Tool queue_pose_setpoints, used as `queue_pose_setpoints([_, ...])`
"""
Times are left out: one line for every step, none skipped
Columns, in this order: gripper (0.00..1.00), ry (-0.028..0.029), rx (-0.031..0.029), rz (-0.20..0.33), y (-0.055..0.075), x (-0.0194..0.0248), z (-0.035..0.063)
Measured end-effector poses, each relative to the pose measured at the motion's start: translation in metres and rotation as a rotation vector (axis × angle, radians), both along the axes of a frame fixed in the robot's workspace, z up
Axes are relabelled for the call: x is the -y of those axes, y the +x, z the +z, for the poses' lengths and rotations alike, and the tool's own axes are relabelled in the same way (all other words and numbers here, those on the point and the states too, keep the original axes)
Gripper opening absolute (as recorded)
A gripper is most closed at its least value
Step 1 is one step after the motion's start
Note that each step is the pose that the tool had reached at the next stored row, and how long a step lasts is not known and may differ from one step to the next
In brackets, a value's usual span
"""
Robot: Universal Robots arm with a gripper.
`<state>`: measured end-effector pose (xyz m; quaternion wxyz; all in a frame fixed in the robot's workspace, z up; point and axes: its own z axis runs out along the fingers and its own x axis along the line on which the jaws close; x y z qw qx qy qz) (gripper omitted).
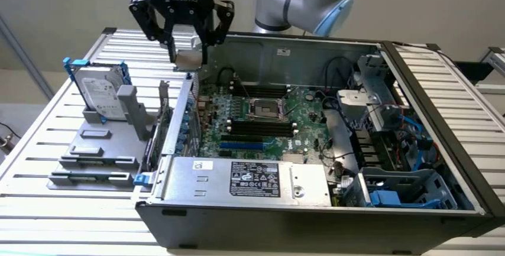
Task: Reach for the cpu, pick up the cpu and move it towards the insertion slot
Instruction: 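Pick up the cpu and move it towards the insertion slot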
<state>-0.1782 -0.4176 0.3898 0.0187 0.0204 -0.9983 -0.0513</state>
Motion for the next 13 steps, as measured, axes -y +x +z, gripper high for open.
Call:
queue_pose_setpoints([0.54, 0.0014, 0.0000, 0.000, 0.004, 0.0000, 0.0000])
queue_pose_setpoints([0.54, 0.0025, 0.0000, 0.000, 0.009, 0.0000, 0.0000])
queue_pose_setpoints([0.54, 0.0036, 0.0000, 0.000, 0.013, 0.0000, 0.0000])
queue_pose_setpoints([0.54, 0.0044, 0.0000, 0.000, 0.018, 0.0000, 0.0000])
queue_pose_setpoints([0.54, 0.0046, 0.0000, 0.000, 0.022, 0.0000, 0.0000])
queue_pose_setpoints([0.54, 0.0048, 0.0000, 0.000, 0.027, 0.0000, -0.0001])
queue_pose_setpoints([0.54, 0.0047, 0.0000, 0.000, 0.032, 0.0000, -0.0001])
queue_pose_setpoints([0.54, 0.0047, 0.0000, 0.000, 0.036, 0.0000, -0.0003])
queue_pose_setpoints([0.54, 0.0047, 0.0000, 0.000, 0.041, 0.0000, -0.0005])
queue_pose_setpoints([0.54, 0.0047, 0.0000, 0.000, 0.045, 0.0000, -0.0009])
queue_pose_setpoints([0.54, 0.0047, 0.0000, 0.000, 0.050, 0.0000, -0.0015])
queue_pose_setpoints([0.54, 0.0048, 0.0001, 0.000, 0.054, -0.0001, -0.0021])
queue_pose_setpoints([0.54, 0.0048, 0.0000, 0.000, 0.059, -0.0002, -0.0029])
